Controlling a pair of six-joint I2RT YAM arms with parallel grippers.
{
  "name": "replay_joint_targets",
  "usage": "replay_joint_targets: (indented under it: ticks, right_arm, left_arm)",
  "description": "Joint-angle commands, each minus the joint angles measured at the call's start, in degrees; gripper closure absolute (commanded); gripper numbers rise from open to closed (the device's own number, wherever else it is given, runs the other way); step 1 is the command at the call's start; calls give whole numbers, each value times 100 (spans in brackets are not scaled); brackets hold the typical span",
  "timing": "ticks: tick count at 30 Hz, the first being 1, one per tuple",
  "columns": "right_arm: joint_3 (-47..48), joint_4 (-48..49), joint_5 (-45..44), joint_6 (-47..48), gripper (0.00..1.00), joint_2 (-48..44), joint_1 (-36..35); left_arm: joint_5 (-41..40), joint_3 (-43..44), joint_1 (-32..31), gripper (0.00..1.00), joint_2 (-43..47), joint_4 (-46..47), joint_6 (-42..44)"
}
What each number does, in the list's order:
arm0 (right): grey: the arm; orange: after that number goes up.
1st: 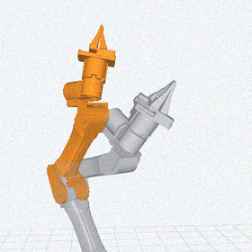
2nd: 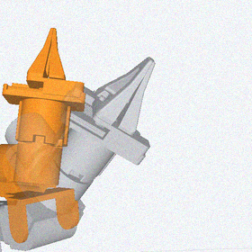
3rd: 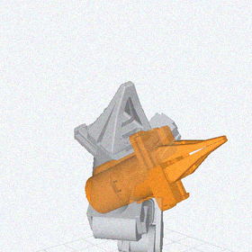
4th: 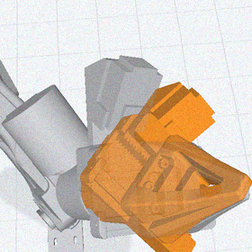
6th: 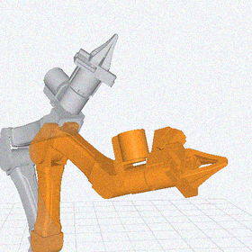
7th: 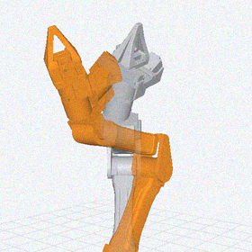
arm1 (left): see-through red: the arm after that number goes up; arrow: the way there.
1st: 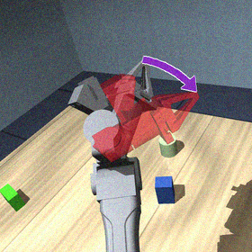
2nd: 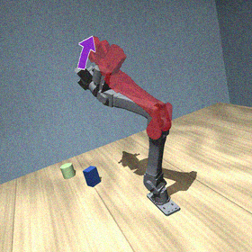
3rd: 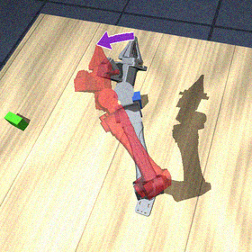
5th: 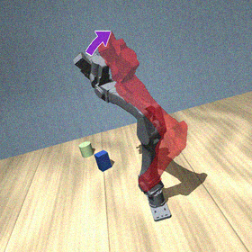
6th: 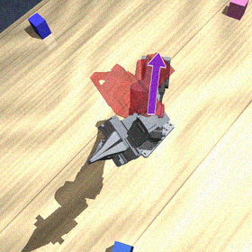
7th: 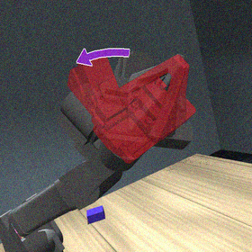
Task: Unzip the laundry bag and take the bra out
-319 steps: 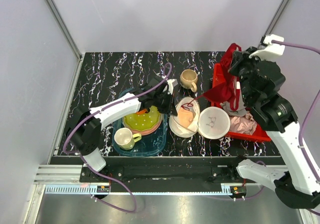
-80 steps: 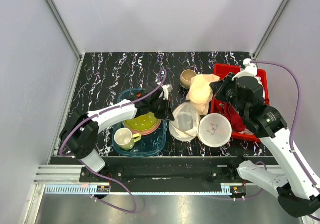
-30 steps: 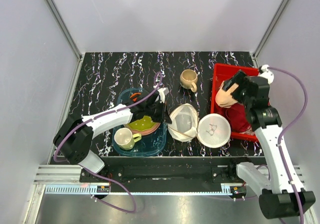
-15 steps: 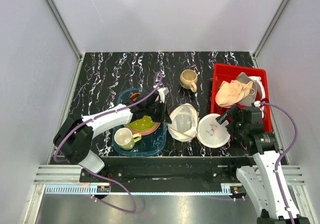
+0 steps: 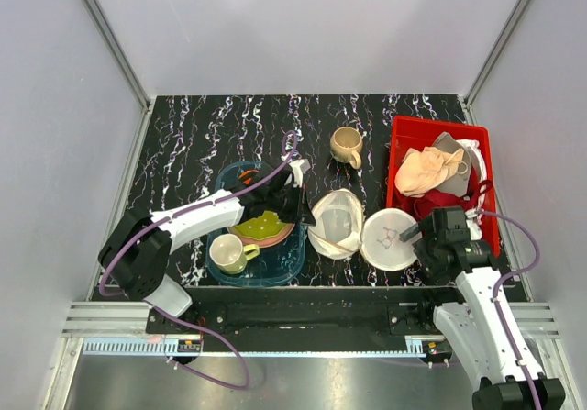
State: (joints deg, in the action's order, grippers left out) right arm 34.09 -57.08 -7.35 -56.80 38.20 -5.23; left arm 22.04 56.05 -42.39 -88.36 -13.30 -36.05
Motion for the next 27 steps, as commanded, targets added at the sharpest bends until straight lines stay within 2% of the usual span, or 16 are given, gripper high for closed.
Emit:
replay_joint_targets:
  ticks: [1, 3, 4, 5, 6, 7, 11, 15, 18, 19, 21, 22, 23, 26, 27]
  right_arm:
    - [-489, 993, 1234, 99, 8, -303, 5]
    - [-657, 1198, 1491, 46, 36, -777, 5]
    - [-640, 1190, 1465, 72, 56, -944, -4]
    - [-501, 1129, 1343, 98, 83, -1233, 5]
    - [-439, 1146, 1359, 177, 95, -1340, -4]
    - [-333, 1155, 1412, 212, 100, -1384, -4]
    - [342, 1348, 2008, 432, 100, -869, 5]
    - [485, 2312, 2501, 687, 100, -270, -39]
    - [686, 2831, 2450, 644, 99, 389, -459]
    - [783, 2903, 2232, 643, 94, 547, -757]
    - [1116, 3166, 1529, 626, 84, 1021, -1802]
    - [1361, 3264, 1379, 617, 63, 1406, -2136]
    - [1512, 3360, 1255, 643, 52, 1645, -2723]
    - [2118, 3537, 1245, 810, 28, 2472, -3507]
    - [2224, 3511, 1228, 950, 25, 2578, -3606]
  left_arm:
    - [-7, 239, 29, 100, -24, 223, -33]
    - [-7, 257, 20, 100, -50, 205, -25]
    - [-7, 266, 29, 100, -59, 153, -33]
    - [-16, 275, 20, 100, -85, 161, -25]
    - [-16, 283, 29, 100, -94, 161, -33]
    - [-16, 301, 29, 100, -103, 161, -25]
    - [45, 362, 29, 100, -182, 196, -51]
    - [98, 415, 29, 100, -305, 249, -86]
    - [142, 424, 20, 100, -358, 284, -139]
    - [160, 424, 29, 100, -375, 319, -148]
    - [177, 442, 20, 100, -401, 328, -174]
    - [169, 450, 29, 100, -419, 319, -183]
    - [169, 477, 29, 100, -428, 302, -183]
    - [143, 538, 29, 100, -437, 223, -156]
    - [134, 547, 29, 100, -437, 170, -148]
